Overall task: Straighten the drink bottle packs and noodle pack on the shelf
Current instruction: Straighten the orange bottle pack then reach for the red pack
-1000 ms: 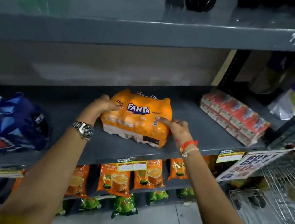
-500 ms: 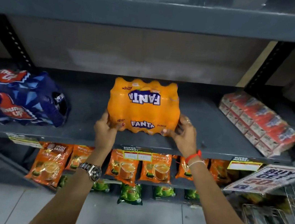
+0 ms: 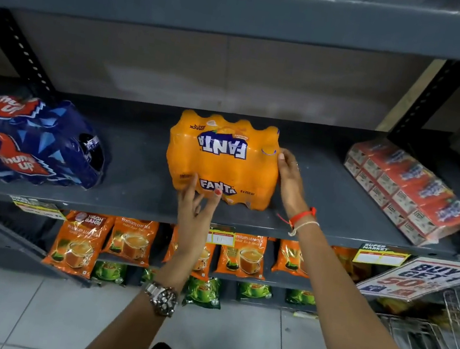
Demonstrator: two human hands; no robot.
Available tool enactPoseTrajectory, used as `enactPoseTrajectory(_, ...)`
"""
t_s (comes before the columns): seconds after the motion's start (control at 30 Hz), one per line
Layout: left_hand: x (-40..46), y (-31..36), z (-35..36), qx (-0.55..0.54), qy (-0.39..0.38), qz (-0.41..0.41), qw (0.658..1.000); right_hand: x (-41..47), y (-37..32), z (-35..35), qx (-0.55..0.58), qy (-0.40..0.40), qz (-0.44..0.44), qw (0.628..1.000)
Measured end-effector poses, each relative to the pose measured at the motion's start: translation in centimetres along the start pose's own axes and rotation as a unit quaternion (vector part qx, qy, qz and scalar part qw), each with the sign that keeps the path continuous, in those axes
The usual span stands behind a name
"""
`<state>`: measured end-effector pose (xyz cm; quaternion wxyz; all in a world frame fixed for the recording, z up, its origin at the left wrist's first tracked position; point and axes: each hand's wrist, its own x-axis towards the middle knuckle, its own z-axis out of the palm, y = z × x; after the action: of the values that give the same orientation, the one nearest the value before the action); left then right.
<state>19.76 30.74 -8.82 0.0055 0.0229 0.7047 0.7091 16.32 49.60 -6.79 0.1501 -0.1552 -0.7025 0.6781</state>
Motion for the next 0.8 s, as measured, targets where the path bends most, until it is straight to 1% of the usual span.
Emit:
enactPoseTrajectory(0.07, 1.6, 0.3, -1.1, 0.027, -0.036, -0.025, 0.999, -1.3, 0.6, -0.4, -0.006, -0.007, -0.014, 1.000)
enactPoseTrajectory(0.13, 4.0, 1.2, -2.1, 0.048, -0.075, -0.080, 0.993, -3.5, 0.9, -0.1, -0.006, -0.004, -0.023, 1.000)
enactPoseTrajectory(0.17, 5.4, 1.8, -2.5, 0.053, -0.093, -0.110, 0.988, -4.6, 1.1, 0.4, 0.005, -0.003, -0.026, 1.000)
enactPoseTrajectory(0.23, 8.3, 3.4, -3.3, 0.067, -0.137, -0.140, 0.978, -6.8, 1.7, 2.1, 0.028, 0.010, -0.050, 0.998)
enactPoseTrajectory(0.3, 10.6, 4.9, -4.3, 0.140, -0.178, -0.156, 0.961, -9.4, 2.5, 4.5, 0.030, 0.031, -0.076, 0.996)
enactPoseTrajectory(0.37, 12.3, 6.6, -5.3, 0.215, -0.188, -0.175, 0.942, -11.2, 2.9, 7.6, 0.009, 0.054, -0.104, 0.993)
enactPoseTrajectory(0.4, 12.9, 7.3, -5.5, 0.235, -0.170, -0.179, 0.940, -11.7, 3.0, 8.9, -0.004, 0.059, -0.110, 0.992)
enactPoseTrajectory(0.43, 13.4, 7.8, -5.7, 0.237, -0.135, -0.173, 0.946, -12.1, 2.9, 10.2, -0.013, 0.056, -0.114, 0.992)
enactPoseTrajectory(0.47, 13.7, 8.1, -5.9, 0.214, -0.094, -0.148, 0.961, -12.4, 2.7, 10.9, -0.019, 0.044, -0.121, 0.992)
enactPoseTrajectory(0.5, 13.7, 8.2, -6.0, 0.174, -0.040, -0.109, 0.978, -12.2, 2.3, 11.3, -0.016, 0.028, -0.121, 0.992)
enactPoseTrajectory(0.53, 13.1, 7.9, -6.2, 0.134, 0.030, -0.066, 0.988, -11.8, 1.9, 11.2, -0.006, 0.016, -0.115, 0.993)
enactPoseTrajectory(0.57, 12.2, 7.5, -6.4, 0.099, 0.112, -0.030, 0.988, -10.9, 1.3, 10.9, 0.006, 0.020, -0.107, 0.994)
enactPoseTrajectory(0.6, 10.9, 6.8, -6.4, 0.062, 0.187, -0.005, 0.980, -9.8, 0.6, 10.2, 0.015, 0.045, -0.107, 0.993)
enactPoseTrajectory(0.63, 9.4, 6.0, -6.5, 0.021, 0.231, 0.001, 0.973, -8.5, -0.2, 9.6, 0.024, 0.084, -0.110, 0.990)
enactPoseTrajectory(0.67, 7.8, 5.2, -6.4, -0.017, 0.238, -0.006, 0.971, -7.0, -0.8, 8.8, 0.035, 0.122, -0.109, 0.986)
enactPoseTrajectory(0.7, 6.5, 4.5, -6.0, -0.044, 0.216, -0.019, 0.975, -5.4, -1.6, 8.1, 0.036, 0.150, -0.104, 0.983)
enactPoseTrajectory(0.73, 5.3, 3.8, -5.6, -0.054, 0.181, -0.027, 0.982, -3.7, -2.4, 7.6, 0.024, 0.164, -0.095, 0.982)
enactPoseTrajectory(0.8, 3.5, 3.0, -4.7, -0.032, 0.122, -0.021, 0.992, 0.0, -3.3, 6.9, -0.019, 0.156, -0.052, 0.986)
